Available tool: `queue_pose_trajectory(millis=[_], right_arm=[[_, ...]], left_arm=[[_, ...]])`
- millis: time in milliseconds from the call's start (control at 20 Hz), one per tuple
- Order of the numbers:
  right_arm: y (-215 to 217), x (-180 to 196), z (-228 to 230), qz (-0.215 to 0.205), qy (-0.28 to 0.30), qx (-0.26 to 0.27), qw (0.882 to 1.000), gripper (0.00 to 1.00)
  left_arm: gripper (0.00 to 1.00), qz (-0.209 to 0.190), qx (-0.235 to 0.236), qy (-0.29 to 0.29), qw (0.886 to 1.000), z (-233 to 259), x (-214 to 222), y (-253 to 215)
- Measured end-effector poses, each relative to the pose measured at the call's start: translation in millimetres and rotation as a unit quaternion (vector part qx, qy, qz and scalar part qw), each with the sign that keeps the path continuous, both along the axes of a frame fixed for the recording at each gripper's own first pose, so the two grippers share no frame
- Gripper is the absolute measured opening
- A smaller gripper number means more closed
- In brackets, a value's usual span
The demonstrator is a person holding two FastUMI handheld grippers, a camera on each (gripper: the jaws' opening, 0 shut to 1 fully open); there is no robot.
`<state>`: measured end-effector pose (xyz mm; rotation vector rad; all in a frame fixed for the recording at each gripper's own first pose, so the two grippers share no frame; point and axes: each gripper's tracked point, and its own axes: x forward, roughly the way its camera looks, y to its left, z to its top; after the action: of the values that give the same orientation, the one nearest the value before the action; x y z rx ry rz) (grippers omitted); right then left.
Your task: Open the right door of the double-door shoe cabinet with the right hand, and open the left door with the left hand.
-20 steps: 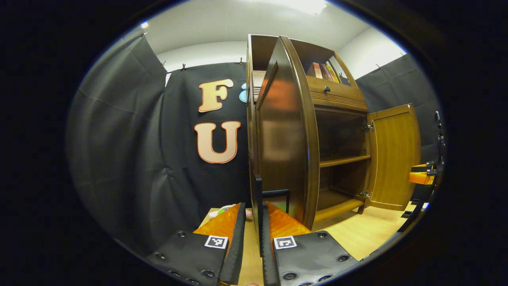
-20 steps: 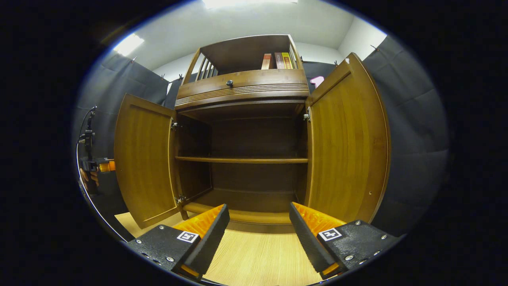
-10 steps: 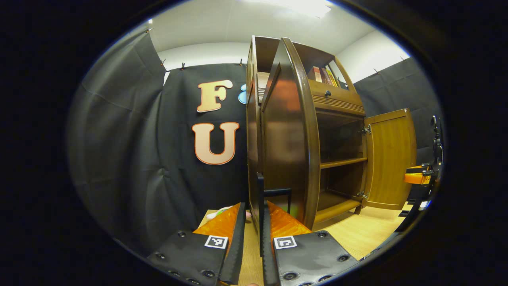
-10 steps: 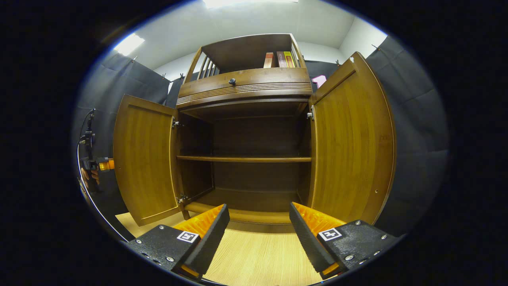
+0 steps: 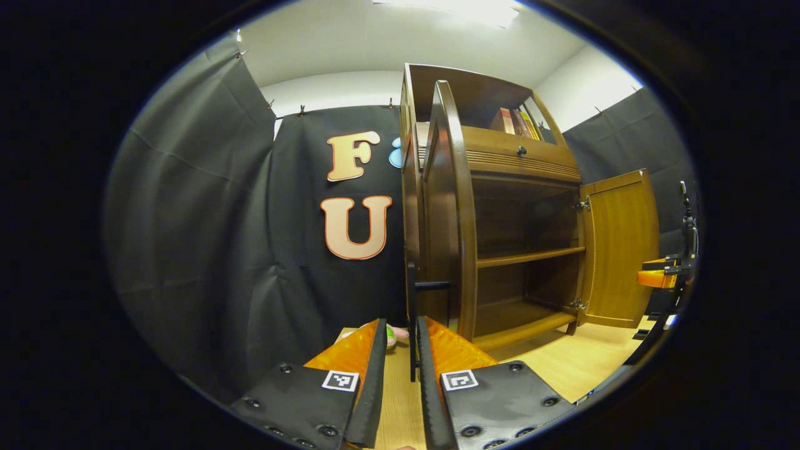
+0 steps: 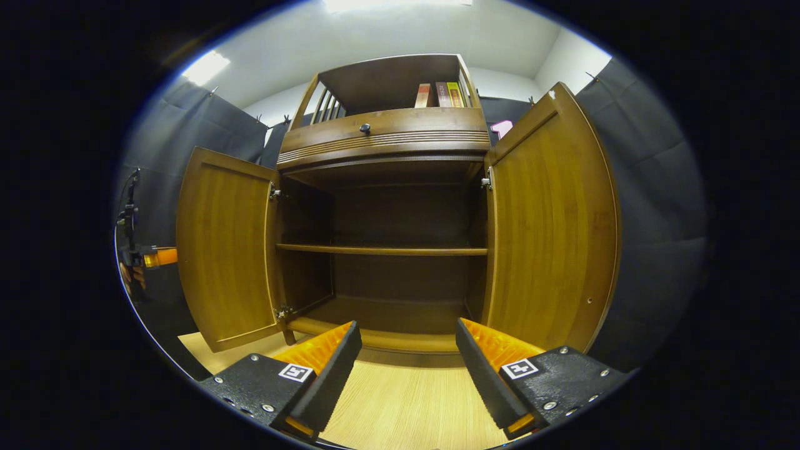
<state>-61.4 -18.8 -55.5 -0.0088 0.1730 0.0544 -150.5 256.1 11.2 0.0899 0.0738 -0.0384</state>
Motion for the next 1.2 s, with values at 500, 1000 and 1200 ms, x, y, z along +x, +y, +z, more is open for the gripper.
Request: queue_pose_trajectory(millis=[500,1000,1200], right_arm=[[15,-5,11,0.015,-0.016,0.005,1.0,0.94],[25,7,28,0.019,-0.033,0.007,0.999,1.0],[20,10,29,0.013,-0.034,0.014,0.999,1.0]], left_arm=[[0.22,-0.032,-0.055,0.003,0.998,29,-18,-108],[0.51,-0.028,-0.044,0.002,0.999,13,49,-180],[0.72,-0.024,-0.065,0.008,0.998,1,59,-196]])
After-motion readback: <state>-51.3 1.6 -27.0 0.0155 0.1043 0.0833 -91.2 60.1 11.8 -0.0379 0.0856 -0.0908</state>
